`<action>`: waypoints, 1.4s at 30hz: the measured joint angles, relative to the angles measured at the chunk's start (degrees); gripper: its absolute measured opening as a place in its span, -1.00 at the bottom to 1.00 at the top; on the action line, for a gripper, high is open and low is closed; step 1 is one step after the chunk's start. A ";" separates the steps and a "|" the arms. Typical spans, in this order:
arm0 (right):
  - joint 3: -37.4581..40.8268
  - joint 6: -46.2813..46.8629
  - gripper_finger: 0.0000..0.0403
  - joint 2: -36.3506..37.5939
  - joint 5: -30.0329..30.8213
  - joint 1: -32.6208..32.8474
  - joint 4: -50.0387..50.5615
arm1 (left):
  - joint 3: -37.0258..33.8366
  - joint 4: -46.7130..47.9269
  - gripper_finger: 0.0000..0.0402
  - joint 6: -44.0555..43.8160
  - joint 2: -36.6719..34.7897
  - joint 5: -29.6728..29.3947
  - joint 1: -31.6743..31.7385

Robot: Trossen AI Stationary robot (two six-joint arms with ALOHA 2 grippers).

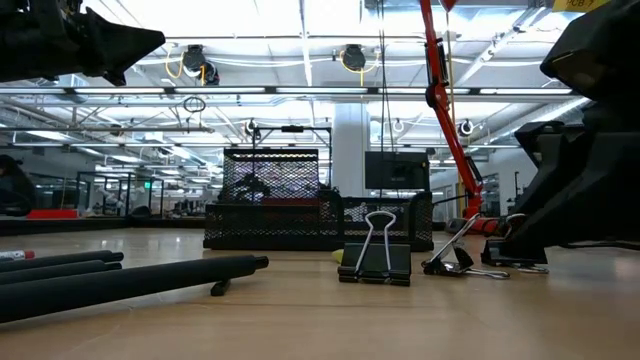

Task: Pick and place office supplies into organizer
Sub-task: Put the black binder clip into the mesh desk organizer

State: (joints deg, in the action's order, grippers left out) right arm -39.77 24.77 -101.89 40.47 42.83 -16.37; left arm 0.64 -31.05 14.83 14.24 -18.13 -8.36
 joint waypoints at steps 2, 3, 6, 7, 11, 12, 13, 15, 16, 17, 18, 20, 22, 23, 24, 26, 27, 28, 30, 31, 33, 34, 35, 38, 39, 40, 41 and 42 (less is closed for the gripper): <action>0.00 -0.24 -0.87 0.07 0.05 0.00 -0.10 | 0.00 0.00 -0.87 0.00 0.00 0.00 0.02; 0.00 -0.54 -0.92 0.07 0.21 0.00 -0.17 | 0.00 0.00 -0.87 -0.01 -0.01 0.00 0.02; 0.00 -1.71 -0.97 0.17 0.47 0.00 -0.32 | 0.00 0.00 -0.87 -0.04 -0.01 0.00 0.02; 0.00 -1.83 -0.95 0.25 0.50 0.00 -0.30 | 0.00 0.00 -0.87 -0.04 0.00 0.00 0.02; 0.00 -2.39 -0.94 1.39 0.20 -0.07 0.13 | 0.00 0.00 -0.87 -0.07 0.00 0.00 0.02; 0.00 -2.95 -0.95 1.93 0.20 -0.07 0.12 | 0.00 0.00 -0.87 -0.07 0.00 0.00 0.02; 0.00 -3.62 -0.97 2.54 0.24 -0.07 0.06 | 0.00 0.00 -0.87 -0.05 0.00 0.00 0.02; 0.00 -5.07 -0.99 4.05 0.37 -0.07 -0.07 | 0.00 0.00 -0.87 -0.07 0.00 0.00 0.01; 0.00 -5.97 -0.99 4.85 1.01 -0.07 -0.29 | 0.00 0.00 -0.87 -0.07 -0.01 0.00 0.01; 0.00 -7.01 -0.98 5.59 1.84 -0.07 -0.59 | 0.00 -0.01 -0.87 -0.07 -0.01 0.00 0.01; 0.00 -8.28 -0.98 6.43 2.42 -0.08 -0.98 | 0.00 0.00 -0.87 -0.07 -0.02 0.00 0.02; 0.00 -11.86 -0.97 8.27 2.98 -0.11 -1.89 | 0.00 -0.02 -0.87 -0.07 -0.02 0.00 0.02; 0.00 -15.39 -0.99 9.83 2.99 -0.42 -2.58 | 0.00 -0.02 -0.87 -0.04 -0.02 0.00 0.02; 0.00 -16.82 -0.99 10.63 3.00 -0.59 -2.59 | 0.00 -0.02 -0.87 -0.04 0.00 0.00 0.01; 0.00 -17.96 -0.99 11.51 3.02 -0.88 -2.57 | 0.00 -0.02 -0.87 -0.07 0.00 0.00 0.02; 0.00 -19.21 -0.98 12.96 3.12 -1.76 -2.78 | 0.00 0.00 -0.87 -0.05 -0.01 0.00 0.00; 0.00 -19.78 -0.98 13.55 3.14 -2.27 -2.83 | 0.00 -0.02 -0.87 -0.04 0.00 0.00 0.00; 0.00 -20.44 -0.98 14.10 3.12 -2.78 -2.85 | 0.00 -0.02 -0.87 -0.04 -0.02 0.00 0.00; 0.00 -22.34 -0.99 14.99 2.98 -3.91 -4.19 | 0.00 -0.02 -0.87 -0.04 -0.02 0.00 0.02; 0.00 -23.64 -0.99 15.28 2.95 -4.54 -5.37 | 0.00 -0.02 -0.87 -0.05 0.00 0.00 0.00; 0.00 -27.14 -0.99 15.45 2.91 -5.77 -8.10 | 0.00 -0.02 -0.87 -0.04 0.00 0.00 0.01; 0.00 -29.15 -0.99 15.45 2.66 -6.38 -9.63 | 0.00 -0.02 -0.87 -0.04 0.00 0.00 0.02; 0.00 -31.17 -0.99 15.45 1.77 -7.10 -11.33 | 0.00 -0.01 -0.87 -0.04 -0.01 0.00 0.02; 0.00 -34.89 -0.99 15.47 -2.24 -9.58 -15.49 | 0.00 -0.02 -0.87 -0.04 0.00 -0.01 0.01; -0.01 -35.45 -0.99 15.45 -3.32 -10.46 -16.54 | 0.00 -0.02 -0.87 -0.02 0.00 0.00 0.01; -0.20 -35.81 -0.99 15.46 -4.08 -11.25 -16.96 | 0.00 -0.02 -0.87 -0.02 0.00 0.00 0.02; -0.68 -36.00 -1.00 15.47 -4.76 -11.96 -16.94 | 0.00 -0.02 -0.87 -0.02 0.00 0.00 0.02; -1.29 -36.12 -1.00 15.41 -4.81 -12.46 -16.84 | 0.00 -0.02 -0.87 0.10 0.00 0.00 0.02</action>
State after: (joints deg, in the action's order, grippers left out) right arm -41.06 -11.35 -86.48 35.67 30.36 -33.21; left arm 0.64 -31.07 14.93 14.24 -18.13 -8.34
